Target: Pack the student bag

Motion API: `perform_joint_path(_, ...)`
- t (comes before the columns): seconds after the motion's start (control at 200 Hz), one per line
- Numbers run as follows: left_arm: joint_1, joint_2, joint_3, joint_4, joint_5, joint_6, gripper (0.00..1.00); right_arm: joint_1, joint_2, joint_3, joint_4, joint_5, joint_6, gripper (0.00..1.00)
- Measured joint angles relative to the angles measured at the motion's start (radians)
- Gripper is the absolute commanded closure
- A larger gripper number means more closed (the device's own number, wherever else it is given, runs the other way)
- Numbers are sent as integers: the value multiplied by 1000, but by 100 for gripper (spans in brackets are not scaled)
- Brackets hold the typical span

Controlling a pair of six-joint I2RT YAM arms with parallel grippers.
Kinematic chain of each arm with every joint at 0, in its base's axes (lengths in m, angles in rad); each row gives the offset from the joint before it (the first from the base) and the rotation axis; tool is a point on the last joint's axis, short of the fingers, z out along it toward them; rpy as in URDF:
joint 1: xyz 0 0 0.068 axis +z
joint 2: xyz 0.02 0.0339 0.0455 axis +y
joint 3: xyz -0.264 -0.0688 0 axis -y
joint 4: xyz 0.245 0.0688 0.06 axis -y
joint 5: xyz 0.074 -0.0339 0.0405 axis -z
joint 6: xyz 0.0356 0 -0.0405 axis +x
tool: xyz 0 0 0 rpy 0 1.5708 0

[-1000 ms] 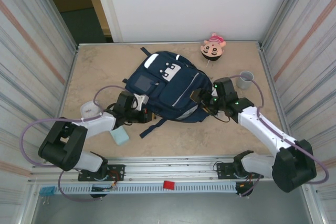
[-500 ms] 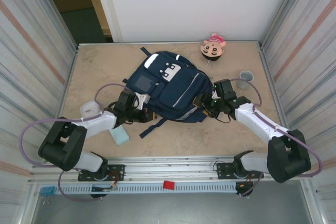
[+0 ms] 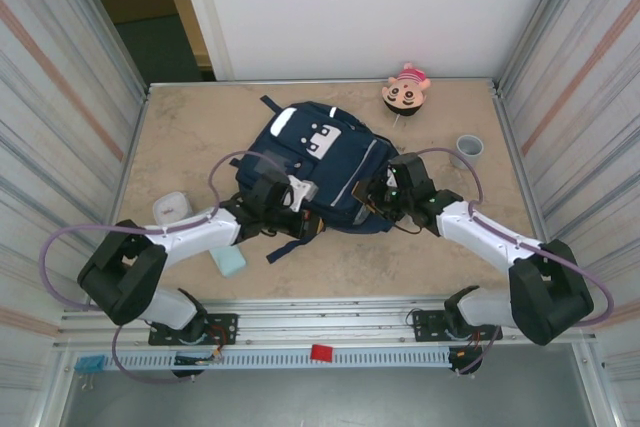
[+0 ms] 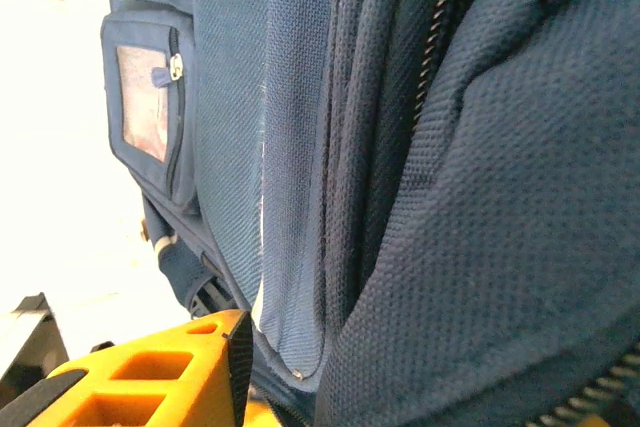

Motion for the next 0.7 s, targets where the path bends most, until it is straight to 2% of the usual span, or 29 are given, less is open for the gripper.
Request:
perform_joint_path(0.611, -112, 86, 113, 0, -37, -39, 100, 38, 30, 0, 50, 37, 35, 62)
perform_joint_path(0.681, -127, 93, 124, 0, -34, -35, 95, 38, 33, 0, 52, 37, 34, 62)
perform_joint_path(0.701, -130, 94, 126, 0, -34, -34, 91, 37, 33, 0, 52, 36, 34, 62)
